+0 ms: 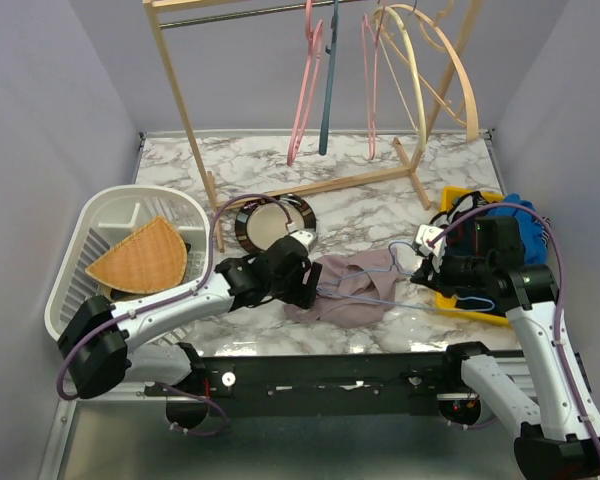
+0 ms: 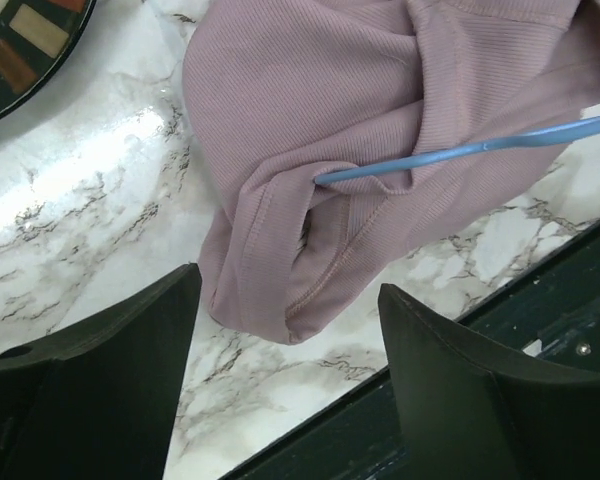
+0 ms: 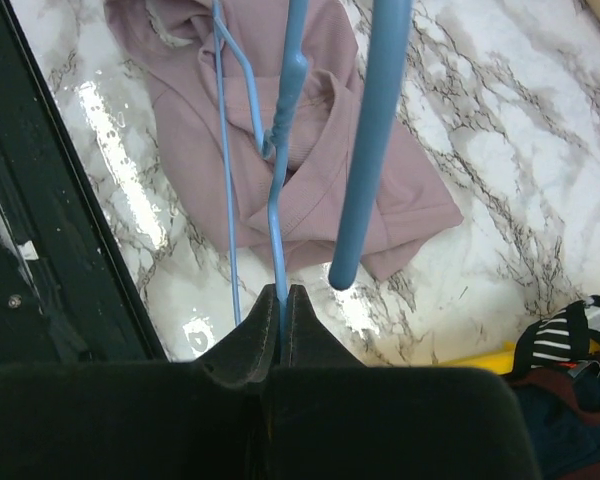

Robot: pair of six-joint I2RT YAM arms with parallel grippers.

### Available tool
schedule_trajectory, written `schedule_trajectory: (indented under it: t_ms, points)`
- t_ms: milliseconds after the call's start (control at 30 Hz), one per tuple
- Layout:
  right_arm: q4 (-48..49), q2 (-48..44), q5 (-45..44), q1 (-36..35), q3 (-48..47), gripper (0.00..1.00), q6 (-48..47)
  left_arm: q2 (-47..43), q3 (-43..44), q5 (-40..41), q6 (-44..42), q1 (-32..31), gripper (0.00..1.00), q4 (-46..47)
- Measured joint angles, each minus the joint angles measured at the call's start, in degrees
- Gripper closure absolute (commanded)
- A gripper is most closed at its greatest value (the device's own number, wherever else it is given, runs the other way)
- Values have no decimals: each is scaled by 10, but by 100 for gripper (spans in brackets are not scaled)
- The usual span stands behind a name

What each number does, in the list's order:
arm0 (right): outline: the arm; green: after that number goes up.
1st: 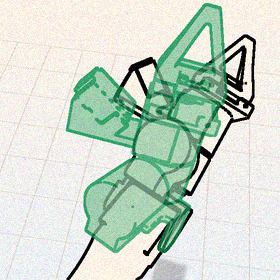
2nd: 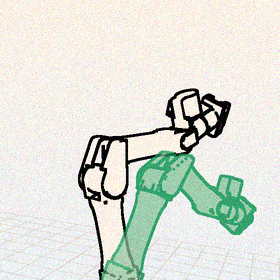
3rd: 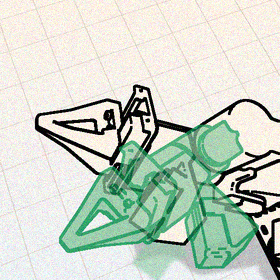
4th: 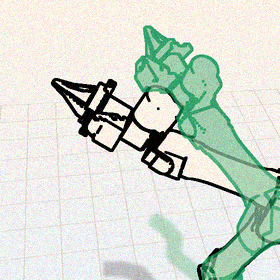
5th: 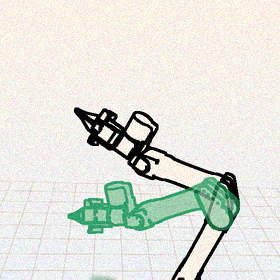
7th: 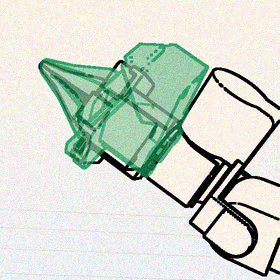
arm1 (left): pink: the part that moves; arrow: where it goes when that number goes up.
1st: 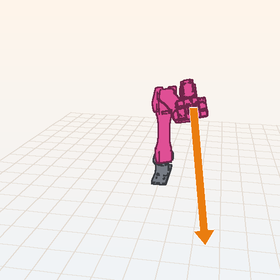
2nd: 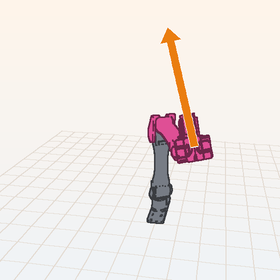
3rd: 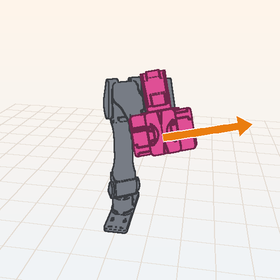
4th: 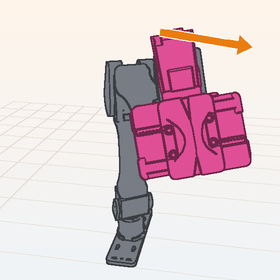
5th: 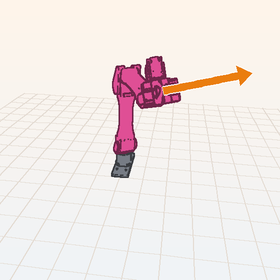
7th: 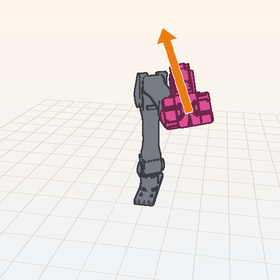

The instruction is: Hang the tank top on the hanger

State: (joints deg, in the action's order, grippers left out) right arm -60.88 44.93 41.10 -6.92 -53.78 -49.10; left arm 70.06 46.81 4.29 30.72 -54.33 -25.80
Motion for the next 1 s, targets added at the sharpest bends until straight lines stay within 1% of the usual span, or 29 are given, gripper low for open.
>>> schedule_trajectory:
  t_ms: [67, 100, 133, 267, 333, 467, 567, 600, 700, 767, 800, 1000]
  points:
    - [0, 1, 0, 0, 1, 99, 0, 21, 11, 14, 3, -9, 28, -6]
    - [0, 2, 1, 0, 1, 99, 0, 33, 19, 22, 5, -15, 29, -10]
    - [0, 2, 1, 0, 1, 99, 0, 40, 24, 28, 5, -19, 32, -11]
    - [-1, 2, 6, 0, 1, 99, -1, 61, 35, 45, 7, -30, 34, -18]
    - [-2, 2, 8, 0, 1, 99, -3, 69, 37, 52, 7, -32, 44, -19]
    - [-9, 2, 16, 0, -3, 99, -5, 92, 37, 66, 8, -35, 52, -29]
    - [-16, 0, 21, 0, -7, 99, -5, 105, 37, 74, 9, -35, 67, -32]
    - [-19, 0, 22, 0, -9, 99, -5, 108, 37, 76, 7, -35, 77, -33]
    - [-23, 0, 26, 0, -13, 99, -5, 117, 37, 82, 6, -35, 91, -34]
    - [-26, -1, 31, 0, -14, 99, -7, 121, 37, 84, 6, -36, 97, -36]
    - [-27, -1, 33, 0, -14, 99, -8, 121, 37, 86, 7, -36, 100, -37]
    - [-36, -1, 45, 0, -13, 99, -16, 108, 38, 88, 7, -36, 100, -40]
